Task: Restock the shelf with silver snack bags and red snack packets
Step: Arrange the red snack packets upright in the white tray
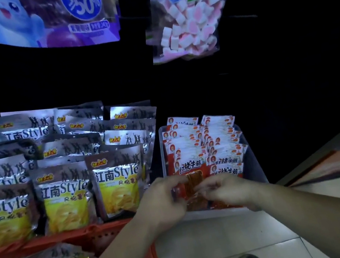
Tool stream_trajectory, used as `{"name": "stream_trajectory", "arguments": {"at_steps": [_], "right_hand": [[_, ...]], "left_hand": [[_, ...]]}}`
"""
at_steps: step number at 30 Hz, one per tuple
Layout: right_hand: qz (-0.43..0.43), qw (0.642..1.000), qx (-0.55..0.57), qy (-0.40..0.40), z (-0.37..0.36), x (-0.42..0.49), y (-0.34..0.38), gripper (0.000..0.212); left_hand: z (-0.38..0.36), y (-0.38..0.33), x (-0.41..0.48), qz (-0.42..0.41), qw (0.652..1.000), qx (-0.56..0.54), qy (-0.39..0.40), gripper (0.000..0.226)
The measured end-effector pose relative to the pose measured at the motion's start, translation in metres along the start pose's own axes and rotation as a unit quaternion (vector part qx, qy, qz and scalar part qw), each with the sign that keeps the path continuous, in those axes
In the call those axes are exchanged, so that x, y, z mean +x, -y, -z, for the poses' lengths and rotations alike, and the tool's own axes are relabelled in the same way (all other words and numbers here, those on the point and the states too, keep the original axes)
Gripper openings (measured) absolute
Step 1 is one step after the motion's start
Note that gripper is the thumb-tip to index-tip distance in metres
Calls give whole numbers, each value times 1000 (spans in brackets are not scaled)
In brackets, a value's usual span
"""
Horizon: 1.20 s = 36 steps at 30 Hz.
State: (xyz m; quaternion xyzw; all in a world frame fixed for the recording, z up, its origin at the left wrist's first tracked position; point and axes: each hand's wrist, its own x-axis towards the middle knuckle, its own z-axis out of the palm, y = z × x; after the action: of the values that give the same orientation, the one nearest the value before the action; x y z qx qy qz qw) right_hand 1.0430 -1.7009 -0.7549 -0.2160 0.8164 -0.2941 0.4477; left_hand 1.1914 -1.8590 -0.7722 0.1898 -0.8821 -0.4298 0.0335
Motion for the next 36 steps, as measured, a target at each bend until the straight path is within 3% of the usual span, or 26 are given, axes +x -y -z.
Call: {"name": "stream_trajectory", "arguments": {"at_steps": [3,5,7,10,13,16,18,20,23,25,32,36], "right_hand": [[-42,993,88,63,11,-2,7,39],[-49,994,59,82,20,-4,16,33],[-4,999,-50,13,27,2,23,22],[85,960,-223,-148,36,30,25,26],[97,925,-313,-192,33,60,22,48],[74,919,-327,-210,24,80,12,60],[86,899,-365,-228,21,87,3,51],[117,875,-394,-256,24,92,0,29],[151,860,-394,-286,31,91,5,11],[162,854,-406,-282,34,89,4,14],[164,866,-408,-239,31,82,0,39],[168,853,-433,-237,28,84,4,21]], "left_hand": [[-6,-6,4,-12,998,21,50,51],[-8,-10,10,-12,997,33,75,50],[-10,-13,15,-18,996,40,79,46],[-14,-11,20,-29,999,25,27,30],[-19,0,25,-15,999,-31,-39,27],[-22,12,27,3,997,-53,-53,25],[-25,13,25,-35,999,-10,-30,24],[-29,6,24,-114,992,43,-18,27],[-41,-13,22,-163,975,102,112,48],[-50,-17,19,-147,965,129,173,36],[-21,4,24,-166,961,184,119,42],[-19,2,17,-181,965,150,114,39]]}}
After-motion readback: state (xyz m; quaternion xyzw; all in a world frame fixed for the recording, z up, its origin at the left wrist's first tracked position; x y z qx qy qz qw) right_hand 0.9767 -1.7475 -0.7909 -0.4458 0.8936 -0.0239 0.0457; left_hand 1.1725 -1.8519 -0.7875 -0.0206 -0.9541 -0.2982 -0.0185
